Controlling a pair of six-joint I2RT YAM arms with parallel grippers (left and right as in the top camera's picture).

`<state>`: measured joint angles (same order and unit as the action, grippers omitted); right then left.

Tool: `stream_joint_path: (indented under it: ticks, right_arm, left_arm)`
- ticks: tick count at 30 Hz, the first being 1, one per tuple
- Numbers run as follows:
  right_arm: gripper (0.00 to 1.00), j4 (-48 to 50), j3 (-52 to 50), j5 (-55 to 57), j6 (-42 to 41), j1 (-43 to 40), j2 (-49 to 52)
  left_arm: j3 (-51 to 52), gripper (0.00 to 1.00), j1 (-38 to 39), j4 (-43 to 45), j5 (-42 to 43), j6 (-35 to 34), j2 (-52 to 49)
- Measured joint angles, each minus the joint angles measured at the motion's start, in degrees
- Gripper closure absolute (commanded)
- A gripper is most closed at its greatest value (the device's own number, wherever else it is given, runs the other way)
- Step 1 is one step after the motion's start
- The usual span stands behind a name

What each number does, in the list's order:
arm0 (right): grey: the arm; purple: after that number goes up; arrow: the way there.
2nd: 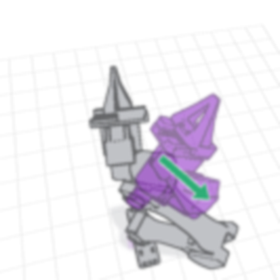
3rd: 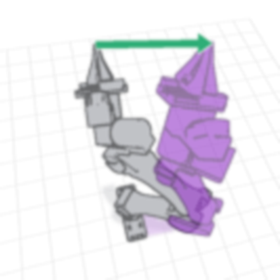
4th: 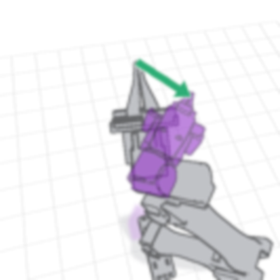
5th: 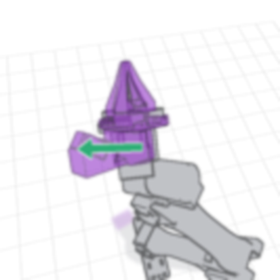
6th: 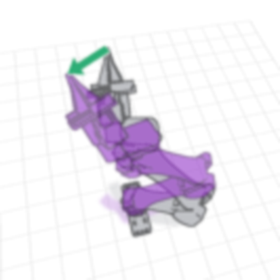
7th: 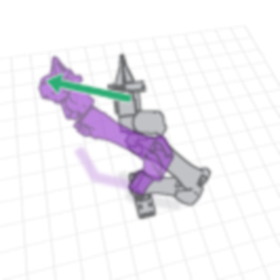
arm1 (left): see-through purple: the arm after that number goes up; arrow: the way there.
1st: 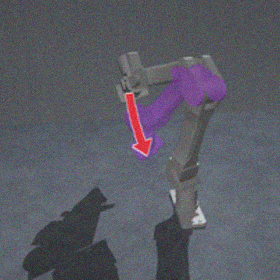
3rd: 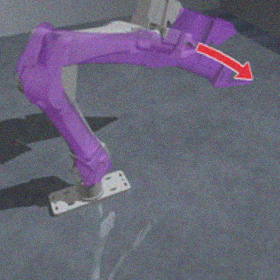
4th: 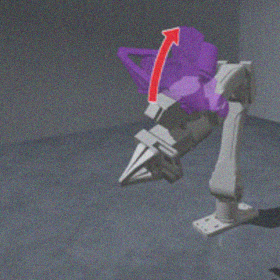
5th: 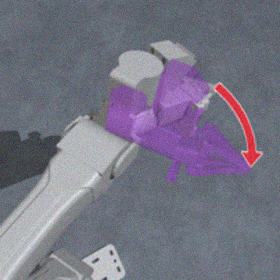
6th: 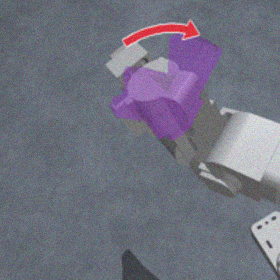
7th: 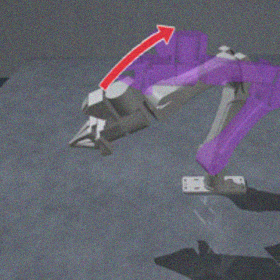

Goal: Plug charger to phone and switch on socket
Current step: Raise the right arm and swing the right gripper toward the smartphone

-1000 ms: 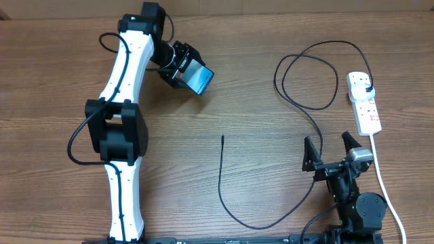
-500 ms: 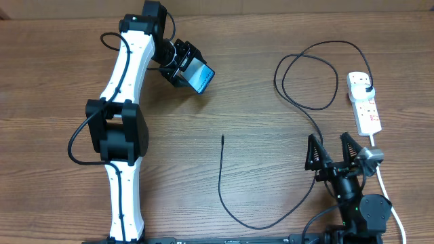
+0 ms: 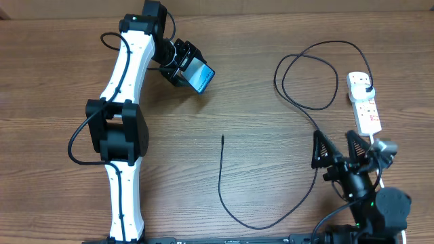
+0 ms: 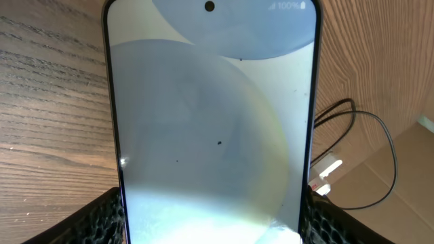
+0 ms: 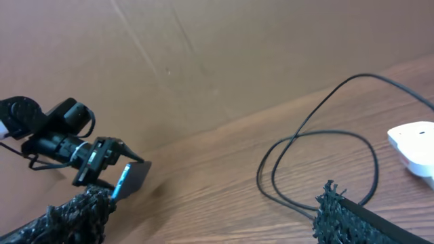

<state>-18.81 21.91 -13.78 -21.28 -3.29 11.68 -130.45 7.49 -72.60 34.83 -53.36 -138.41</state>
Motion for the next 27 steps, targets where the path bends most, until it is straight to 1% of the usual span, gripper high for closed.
stream_joint_path:
  ticks: [6,10,11,15,22,27]
  right_arm:
    - [0.0,-0.5,9.1,-6.0,-1.2,0.0,13.8]
    - [0.0,-2.2,15.8,-12.2,-2.7,0.0,23.7]
    - [0.0,-3.2,18.4,-14.7,-3.1,0.0,27.7]
    - [0.0,-4.6,23.7,-21.9,-4.0,0.0,37.8]
    - [0.0,-5.0,26.2,-33.2,-4.5,0.0,53.9]
    - [0.0,-4.7,26.2,-36.3,-6.8,0.0,60.6]
  left_arm:
    - [0.0,0.96,0.0,0.2,0.0,0.0,0.0]
    - [0.0,0.96,0.0,0.2,0.0,0.0,0.0]
    - [0.0,0.96,0.0,0.2,0.0,0.0,0.0]
    - [0.0,0.96,0.0,0.2,0.0,0.0,0.0]
    - [0.0,0.96,0.0,0.2,-0.1,0.0,0.0]
    - [0.0,0.96,0.0,0.2,-1.4,0.0,0.0]
